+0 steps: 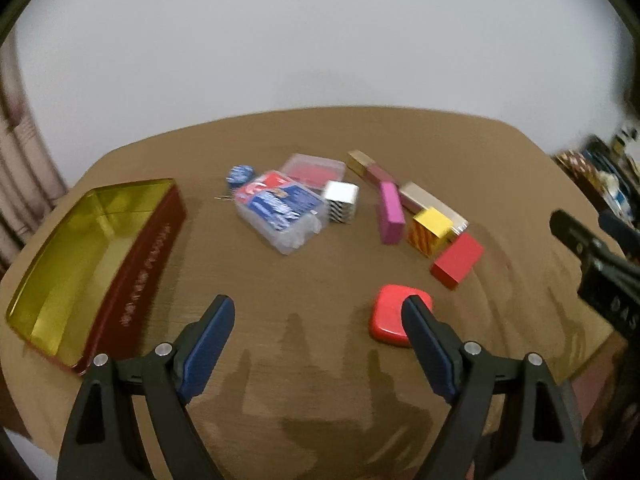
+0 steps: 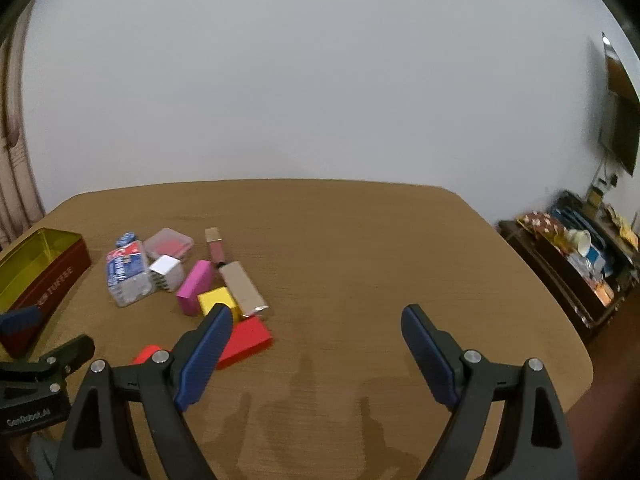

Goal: Organize rigid objects
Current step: 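Reach to the red square tape measure and grasp it with the left gripper, then carry the tape measure into the gold tin and open the left gripper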

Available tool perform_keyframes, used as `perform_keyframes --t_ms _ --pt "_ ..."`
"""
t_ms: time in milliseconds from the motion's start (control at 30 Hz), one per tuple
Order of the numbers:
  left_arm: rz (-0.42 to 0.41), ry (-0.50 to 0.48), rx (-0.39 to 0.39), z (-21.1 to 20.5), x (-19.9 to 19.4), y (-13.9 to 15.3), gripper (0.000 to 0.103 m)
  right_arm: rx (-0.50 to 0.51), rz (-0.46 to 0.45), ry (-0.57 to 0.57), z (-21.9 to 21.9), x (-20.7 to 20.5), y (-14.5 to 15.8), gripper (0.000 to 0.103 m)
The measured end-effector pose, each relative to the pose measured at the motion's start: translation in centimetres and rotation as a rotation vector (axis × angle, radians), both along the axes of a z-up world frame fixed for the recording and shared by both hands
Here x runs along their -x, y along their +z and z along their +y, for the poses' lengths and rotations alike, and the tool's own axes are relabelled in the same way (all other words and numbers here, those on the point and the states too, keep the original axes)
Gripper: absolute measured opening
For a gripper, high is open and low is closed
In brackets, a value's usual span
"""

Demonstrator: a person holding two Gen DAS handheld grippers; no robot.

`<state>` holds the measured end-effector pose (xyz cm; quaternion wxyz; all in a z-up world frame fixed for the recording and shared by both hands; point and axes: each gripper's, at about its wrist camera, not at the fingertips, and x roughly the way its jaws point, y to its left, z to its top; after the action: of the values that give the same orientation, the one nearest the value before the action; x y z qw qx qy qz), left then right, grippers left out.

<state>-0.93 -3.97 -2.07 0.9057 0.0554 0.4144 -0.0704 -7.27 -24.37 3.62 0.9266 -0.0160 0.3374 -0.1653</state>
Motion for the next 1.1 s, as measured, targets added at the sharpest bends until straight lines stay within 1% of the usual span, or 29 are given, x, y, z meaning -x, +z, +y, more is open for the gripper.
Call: perform_keyframes --t_ms 133,367,567,733,767,800,833,867,900,933,1100 --pt "0.025 -0.059 -0.028 -1.4 -0.6 -0.7 0.083 -0.026 0.016 -0.029 -1.7 -0.1 -0.6 0.089" --pt "0.103 -0.173 -0.054 -3.6 -2.0 -2.3 0.085 -0.054 0.026 -0.055 -3.3 -0.3 -1.2 0.089" --pt "0.161 -0.206 -0.048 -4.7 -3.5 -3.4 0.085 -0.086 0.057 -0.071 -4.5 -0.7 -2.4 0.089" --pt "0.198 -0.216 -0.066 -5.0 -4.0 -4.4 0.084 -0.099 0.068 -0.07 -4.9 -0.9 -2.9 0.089" --pt "0.205 -0.217 -0.065 -5.0 -4.1 -4.6 0.083 -0.1 0.071 -0.071 -5.0 -1.0 -3.0 0.089" --pt "0.213 -0.219 -0.066 -5.1 -4.1 -5.0 0.074 -0.101 0.074 -0.071 -5.0 -1.1 -3.2 0.089" --pt "0.224 -0.225 -0.071 -5.1 -4.2 -5.4 0.051 -0.106 0.078 -0.07 -5.1 -1.2 -3.4 0.089" --pt "0.247 -0.24 -0.058 -5.2 -4.4 -5.7 0.046 -0.112 0.083 -0.068 -5.1 -1.3 -3.6 0.089" --pt "0.225 -0.233 -0.028 -4.9 -4.3 -5.6 0.043 -0.117 0.087 -0.067 -5.2 -1.4 -3.8 0.089" --pt "0.236 -0.23 -0.014 -4.8 -4.3 -5.7 0.043 -0.121 0.091 -0.068 -5.2 -1.4 -3.9 0.089" --pt "0.225 -0.235 -0.003 -4.2 -3.6 -5.7 0.043 -0.138 0.105 -0.067 -5.5 -1.8 -4.6 0.089"
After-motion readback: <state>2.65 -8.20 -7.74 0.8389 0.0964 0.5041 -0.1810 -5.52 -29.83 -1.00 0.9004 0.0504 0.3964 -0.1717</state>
